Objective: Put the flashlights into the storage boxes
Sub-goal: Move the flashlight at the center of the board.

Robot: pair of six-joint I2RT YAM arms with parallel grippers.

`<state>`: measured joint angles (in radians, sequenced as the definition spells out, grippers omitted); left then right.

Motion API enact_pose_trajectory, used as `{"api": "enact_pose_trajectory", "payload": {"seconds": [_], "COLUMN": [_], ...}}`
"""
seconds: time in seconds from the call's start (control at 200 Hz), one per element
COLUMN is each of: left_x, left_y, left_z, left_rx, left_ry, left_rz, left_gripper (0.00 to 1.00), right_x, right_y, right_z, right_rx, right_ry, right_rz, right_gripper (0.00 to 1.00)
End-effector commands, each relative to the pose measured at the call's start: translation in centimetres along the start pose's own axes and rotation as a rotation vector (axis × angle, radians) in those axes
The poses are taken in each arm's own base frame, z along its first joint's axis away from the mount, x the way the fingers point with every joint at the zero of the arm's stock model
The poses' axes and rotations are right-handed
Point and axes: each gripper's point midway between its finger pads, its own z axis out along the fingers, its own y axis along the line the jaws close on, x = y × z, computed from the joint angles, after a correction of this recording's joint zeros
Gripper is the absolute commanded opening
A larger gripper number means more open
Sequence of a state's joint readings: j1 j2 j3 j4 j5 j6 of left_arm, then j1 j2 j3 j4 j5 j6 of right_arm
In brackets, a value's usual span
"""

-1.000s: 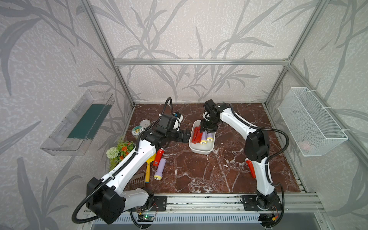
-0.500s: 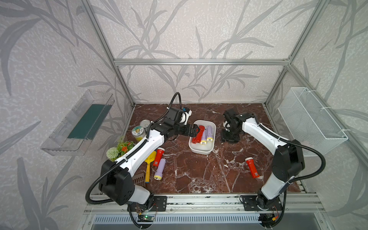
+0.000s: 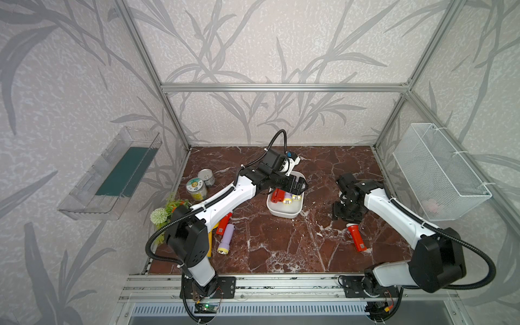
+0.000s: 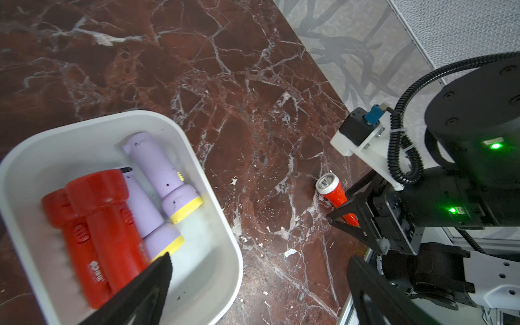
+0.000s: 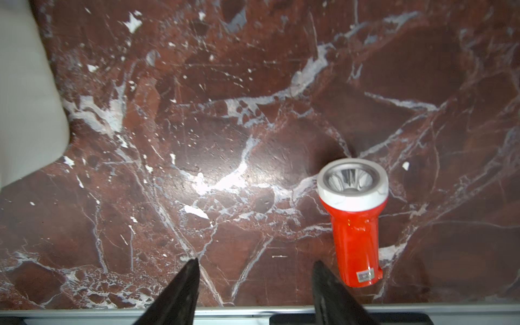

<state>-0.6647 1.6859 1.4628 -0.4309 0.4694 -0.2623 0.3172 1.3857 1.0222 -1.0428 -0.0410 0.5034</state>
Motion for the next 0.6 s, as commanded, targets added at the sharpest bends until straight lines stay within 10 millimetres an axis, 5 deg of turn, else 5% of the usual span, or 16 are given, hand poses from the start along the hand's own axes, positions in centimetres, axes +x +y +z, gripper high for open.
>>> {"api": "enact_pose_trajectory", "payload": {"seconds": [0.0, 0.275, 0.595], "left_x": [-1.3, -1.5, -1.9], "left_y": [-1.6, -2.8, -3.4], "left_z": [0.1, 1.5, 2.2], "left_rx": [0.056, 0.093, 0.109], "left_ry": [-0.024, -0.006, -0.005], "left_rz": [0.028, 0.037, 0.046], "left_gripper": [0.99, 0.99, 0.99], "right_x": [0.8, 2.1, 2.2], "right_y": [-1.9, -4.2, -6.2], "right_z": [0.0, 1.0, 2.2], "right_rx": [0.046, 0.113, 0.171], "right_ry": [-0.003, 0.012, 0.025], "right_rz": [0.065, 0.146, 0.201], "right_gripper": [0.67, 0.84, 0.89]}}
